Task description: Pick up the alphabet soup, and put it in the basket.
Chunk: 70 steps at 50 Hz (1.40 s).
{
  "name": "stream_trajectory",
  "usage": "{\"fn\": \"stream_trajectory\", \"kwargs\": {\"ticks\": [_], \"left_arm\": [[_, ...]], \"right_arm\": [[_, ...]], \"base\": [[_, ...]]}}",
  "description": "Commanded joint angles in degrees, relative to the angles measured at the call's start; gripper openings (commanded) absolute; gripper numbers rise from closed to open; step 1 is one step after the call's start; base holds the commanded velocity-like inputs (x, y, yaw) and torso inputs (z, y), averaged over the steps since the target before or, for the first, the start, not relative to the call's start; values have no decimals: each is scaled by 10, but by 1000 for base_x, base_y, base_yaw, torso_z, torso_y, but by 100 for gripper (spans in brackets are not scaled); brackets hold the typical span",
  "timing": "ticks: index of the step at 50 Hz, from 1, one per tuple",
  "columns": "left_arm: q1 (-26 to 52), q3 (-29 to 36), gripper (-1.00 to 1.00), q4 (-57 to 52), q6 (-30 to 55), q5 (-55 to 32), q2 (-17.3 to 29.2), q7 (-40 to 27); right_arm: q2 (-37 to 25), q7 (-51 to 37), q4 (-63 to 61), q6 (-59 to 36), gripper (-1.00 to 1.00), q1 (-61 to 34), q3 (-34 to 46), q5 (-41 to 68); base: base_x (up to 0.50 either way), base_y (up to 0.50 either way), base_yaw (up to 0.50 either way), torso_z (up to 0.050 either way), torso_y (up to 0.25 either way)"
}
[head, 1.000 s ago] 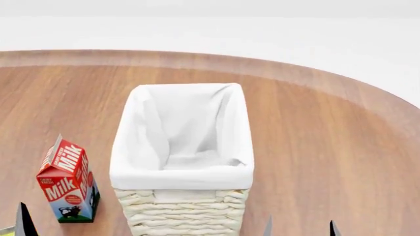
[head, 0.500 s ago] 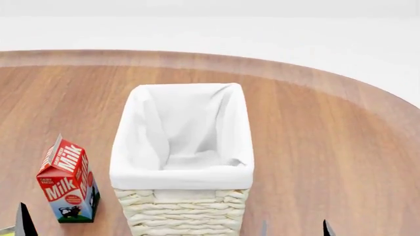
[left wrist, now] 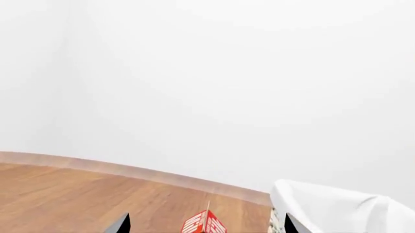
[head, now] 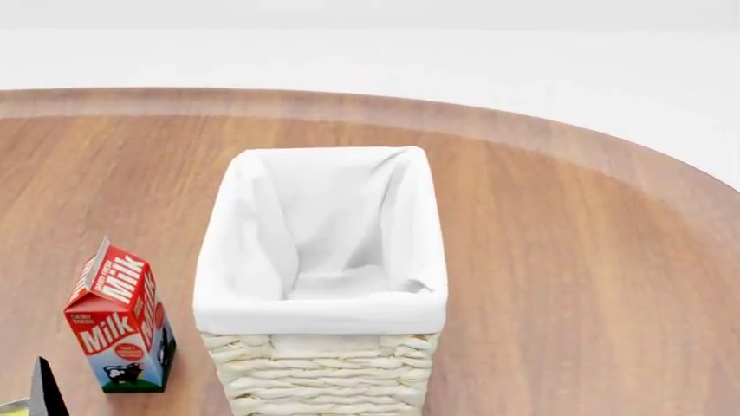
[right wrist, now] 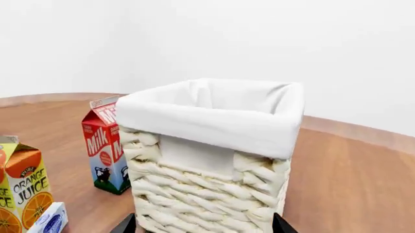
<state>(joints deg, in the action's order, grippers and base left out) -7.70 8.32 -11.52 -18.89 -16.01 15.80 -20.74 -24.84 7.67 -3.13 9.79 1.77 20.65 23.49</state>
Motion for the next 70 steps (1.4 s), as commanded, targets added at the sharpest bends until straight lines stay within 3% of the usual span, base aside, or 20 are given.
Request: {"fn": "stream_trajectory", "kwargs": {"ticks": [1, 41, 70], "left_arm": [[2, 2, 100, 4, 0, 1, 2, -2], [2, 15, 100, 1, 1, 7, 6, -9], [4, 21, 100, 2, 0, 8, 10, -14]], "right_arm": [[-29, 92, -8, -5, 100, 3, 40, 37], [-68, 200, -17, 37, 100, 26, 121, -19], [-73, 209, -16, 69, 100, 40, 162, -103]], "base": [[0, 0, 0, 0, 0], [0, 0, 0, 0, 0], [0, 0, 0, 0, 0]]}}
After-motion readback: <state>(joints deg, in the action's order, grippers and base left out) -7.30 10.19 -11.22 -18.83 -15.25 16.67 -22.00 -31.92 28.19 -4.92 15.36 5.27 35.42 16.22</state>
